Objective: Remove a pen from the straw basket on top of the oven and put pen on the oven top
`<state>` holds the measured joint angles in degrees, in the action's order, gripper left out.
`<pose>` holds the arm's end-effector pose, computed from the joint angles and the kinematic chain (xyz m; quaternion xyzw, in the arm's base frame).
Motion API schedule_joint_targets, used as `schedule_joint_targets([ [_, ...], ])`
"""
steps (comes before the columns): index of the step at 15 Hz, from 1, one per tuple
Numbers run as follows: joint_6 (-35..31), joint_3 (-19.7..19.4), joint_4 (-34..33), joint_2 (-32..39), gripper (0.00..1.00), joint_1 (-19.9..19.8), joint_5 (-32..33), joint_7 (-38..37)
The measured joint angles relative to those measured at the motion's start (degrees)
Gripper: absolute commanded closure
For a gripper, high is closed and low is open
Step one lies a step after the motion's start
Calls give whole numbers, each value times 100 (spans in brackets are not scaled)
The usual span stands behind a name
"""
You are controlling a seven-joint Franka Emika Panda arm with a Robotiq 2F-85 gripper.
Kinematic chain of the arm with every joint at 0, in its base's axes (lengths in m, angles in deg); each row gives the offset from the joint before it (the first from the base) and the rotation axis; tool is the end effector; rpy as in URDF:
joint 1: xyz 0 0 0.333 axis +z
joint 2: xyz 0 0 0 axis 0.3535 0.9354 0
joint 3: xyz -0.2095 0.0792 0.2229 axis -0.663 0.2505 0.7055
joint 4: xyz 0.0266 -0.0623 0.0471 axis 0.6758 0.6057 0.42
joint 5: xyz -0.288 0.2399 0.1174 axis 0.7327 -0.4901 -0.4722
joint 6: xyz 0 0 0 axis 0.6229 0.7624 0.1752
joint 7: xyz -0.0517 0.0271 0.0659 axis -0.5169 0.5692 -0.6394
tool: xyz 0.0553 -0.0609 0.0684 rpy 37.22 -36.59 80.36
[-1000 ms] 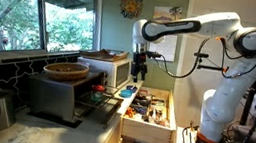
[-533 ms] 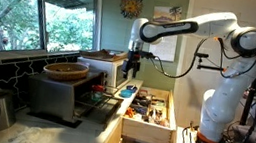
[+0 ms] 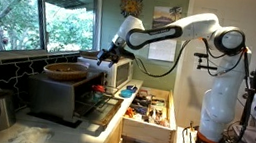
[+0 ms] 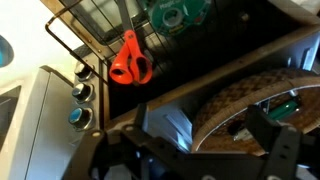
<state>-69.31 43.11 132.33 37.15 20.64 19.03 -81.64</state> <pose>0.5588 0.0693 0.5993 -0.9404 0.1764 -0.2829 0.0676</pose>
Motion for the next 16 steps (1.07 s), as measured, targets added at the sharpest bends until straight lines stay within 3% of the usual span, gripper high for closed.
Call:
schedule_joint_targets([
  [4, -269, 24, -119, 84, 0, 5, 219, -138],
  [8, -619, 28, -563, 293, 0, -24, 1694, -368],
  [10, -619, 27, -889, 509, 0, -18, 2121, -349],
  [16, -553, 20, -1924, 1808, 0, 270, 1484, 806],
])
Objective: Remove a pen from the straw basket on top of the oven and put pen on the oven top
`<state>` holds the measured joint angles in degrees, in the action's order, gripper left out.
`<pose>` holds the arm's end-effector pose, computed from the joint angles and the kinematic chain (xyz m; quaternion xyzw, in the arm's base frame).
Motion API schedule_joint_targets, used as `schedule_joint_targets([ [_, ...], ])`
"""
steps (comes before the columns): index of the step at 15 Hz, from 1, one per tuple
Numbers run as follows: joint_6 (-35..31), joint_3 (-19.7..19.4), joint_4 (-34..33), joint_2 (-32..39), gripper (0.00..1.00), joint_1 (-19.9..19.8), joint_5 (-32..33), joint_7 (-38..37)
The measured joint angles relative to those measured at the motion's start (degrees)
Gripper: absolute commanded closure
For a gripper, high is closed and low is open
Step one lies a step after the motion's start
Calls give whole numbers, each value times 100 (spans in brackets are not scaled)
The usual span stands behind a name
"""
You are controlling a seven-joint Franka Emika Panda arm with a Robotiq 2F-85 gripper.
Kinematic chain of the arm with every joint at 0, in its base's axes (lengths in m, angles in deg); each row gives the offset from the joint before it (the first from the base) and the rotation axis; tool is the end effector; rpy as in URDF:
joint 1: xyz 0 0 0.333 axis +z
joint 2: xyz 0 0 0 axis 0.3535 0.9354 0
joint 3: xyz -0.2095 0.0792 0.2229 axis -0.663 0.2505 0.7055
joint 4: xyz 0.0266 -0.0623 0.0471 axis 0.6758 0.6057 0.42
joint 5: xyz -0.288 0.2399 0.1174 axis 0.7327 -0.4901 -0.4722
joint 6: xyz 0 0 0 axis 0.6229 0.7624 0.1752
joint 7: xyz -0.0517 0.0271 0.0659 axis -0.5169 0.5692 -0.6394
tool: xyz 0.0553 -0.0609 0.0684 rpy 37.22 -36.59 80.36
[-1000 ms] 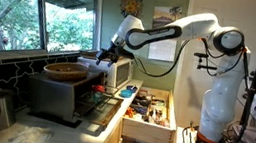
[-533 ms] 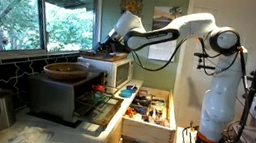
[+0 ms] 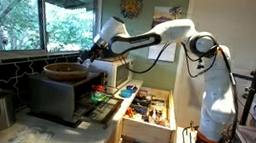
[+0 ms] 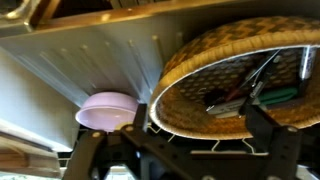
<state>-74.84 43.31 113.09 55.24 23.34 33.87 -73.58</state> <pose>0.6567 0.1067 0.5962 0.9323 -0.0175 0.3610 0.0171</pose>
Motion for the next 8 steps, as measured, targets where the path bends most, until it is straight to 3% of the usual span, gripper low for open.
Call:
schedule_joint_targets([
  [4, -40, -14, -931, 727, 0, 231, -208, 572],
  [8, -22, -123, -1097, 825, 0, 366, -322, 596],
])
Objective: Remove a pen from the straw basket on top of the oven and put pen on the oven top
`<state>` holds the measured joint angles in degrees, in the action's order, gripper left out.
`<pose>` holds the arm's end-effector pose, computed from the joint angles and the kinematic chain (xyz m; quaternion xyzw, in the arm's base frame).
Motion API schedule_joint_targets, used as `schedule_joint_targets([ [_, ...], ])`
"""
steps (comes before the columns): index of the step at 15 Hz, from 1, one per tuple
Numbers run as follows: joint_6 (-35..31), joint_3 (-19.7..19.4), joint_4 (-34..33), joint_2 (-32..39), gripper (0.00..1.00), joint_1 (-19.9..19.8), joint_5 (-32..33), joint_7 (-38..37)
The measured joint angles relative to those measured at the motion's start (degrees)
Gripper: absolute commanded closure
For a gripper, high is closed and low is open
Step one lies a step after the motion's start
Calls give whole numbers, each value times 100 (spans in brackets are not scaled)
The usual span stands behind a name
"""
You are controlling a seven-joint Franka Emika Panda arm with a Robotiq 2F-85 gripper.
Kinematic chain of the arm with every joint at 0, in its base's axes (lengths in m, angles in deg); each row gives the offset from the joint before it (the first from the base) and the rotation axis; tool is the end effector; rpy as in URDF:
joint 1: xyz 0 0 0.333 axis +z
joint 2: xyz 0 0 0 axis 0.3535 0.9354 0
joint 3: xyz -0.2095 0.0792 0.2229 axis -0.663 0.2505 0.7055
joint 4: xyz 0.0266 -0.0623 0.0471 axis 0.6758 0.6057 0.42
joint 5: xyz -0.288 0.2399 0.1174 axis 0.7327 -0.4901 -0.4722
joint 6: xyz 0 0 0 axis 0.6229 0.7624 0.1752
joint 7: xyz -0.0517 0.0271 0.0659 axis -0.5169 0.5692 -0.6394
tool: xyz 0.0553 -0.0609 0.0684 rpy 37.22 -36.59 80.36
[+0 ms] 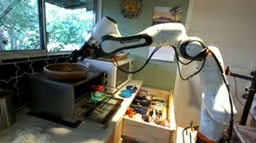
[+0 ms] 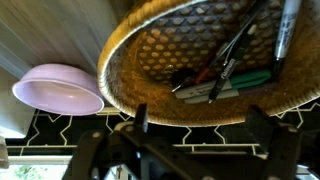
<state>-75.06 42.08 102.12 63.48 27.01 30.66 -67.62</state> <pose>0.6939 0.1380 0.5996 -0.9250 -0.0297 -0.3787 0.0027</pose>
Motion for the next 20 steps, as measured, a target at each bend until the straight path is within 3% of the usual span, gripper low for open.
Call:
schedule_joint_targets([
  [7, 44, -32, -1, 172, 0, 180, -471, -74],
  [10, 115, -31, -4, 269, 19, 195, -726, -81],
  [11, 157, -31, -10, 300, 18, 195, -810, -81],
  [14, 267, -31, -52, 390, 47, 200, -905, -72],
  [16, 316, -32, -108, 453, 57, 201, -905, -58],
  [20, 505, -62, -218, 514, 88, 201, -905, -32],
])
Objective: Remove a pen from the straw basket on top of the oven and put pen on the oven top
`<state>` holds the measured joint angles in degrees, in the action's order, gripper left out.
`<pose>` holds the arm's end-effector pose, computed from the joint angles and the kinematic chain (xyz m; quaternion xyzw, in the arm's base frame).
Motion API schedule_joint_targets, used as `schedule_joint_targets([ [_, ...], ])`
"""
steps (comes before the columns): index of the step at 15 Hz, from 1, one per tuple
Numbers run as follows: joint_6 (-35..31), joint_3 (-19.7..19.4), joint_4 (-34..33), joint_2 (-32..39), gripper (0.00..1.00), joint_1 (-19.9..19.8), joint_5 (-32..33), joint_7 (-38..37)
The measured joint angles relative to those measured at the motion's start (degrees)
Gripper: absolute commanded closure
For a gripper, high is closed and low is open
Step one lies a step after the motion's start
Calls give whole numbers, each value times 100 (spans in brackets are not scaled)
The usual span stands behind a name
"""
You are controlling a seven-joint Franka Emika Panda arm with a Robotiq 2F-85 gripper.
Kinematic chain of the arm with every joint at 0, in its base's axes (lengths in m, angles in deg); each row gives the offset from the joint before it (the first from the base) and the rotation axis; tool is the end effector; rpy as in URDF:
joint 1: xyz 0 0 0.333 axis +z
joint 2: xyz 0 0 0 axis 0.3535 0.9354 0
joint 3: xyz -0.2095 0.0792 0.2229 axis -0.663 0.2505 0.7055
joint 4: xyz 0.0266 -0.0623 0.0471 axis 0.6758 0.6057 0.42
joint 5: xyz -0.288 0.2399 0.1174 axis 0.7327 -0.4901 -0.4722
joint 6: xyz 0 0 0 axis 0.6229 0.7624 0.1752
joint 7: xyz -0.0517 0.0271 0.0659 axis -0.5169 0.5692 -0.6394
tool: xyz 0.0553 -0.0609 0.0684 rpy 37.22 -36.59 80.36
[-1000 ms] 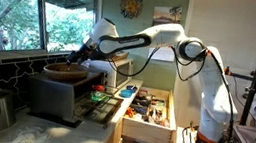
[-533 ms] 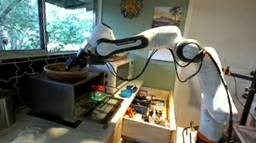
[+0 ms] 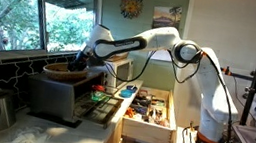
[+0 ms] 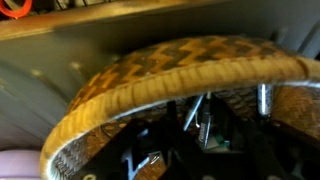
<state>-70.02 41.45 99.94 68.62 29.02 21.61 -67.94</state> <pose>0.7107 0.1562 0.5435 -0.9522 0.0059 -0.2998 0.0584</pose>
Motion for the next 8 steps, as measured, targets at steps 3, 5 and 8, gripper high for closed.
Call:
schedule_joint_targets([
  [3, 173, -55, -82, 11, 98, -1, 0, 1],
  [5, 209, -82, -115, 12, 97, 0, 0, -1],
  [8, 209, -132, -210, 7, 97, -2, 0, -14],
])
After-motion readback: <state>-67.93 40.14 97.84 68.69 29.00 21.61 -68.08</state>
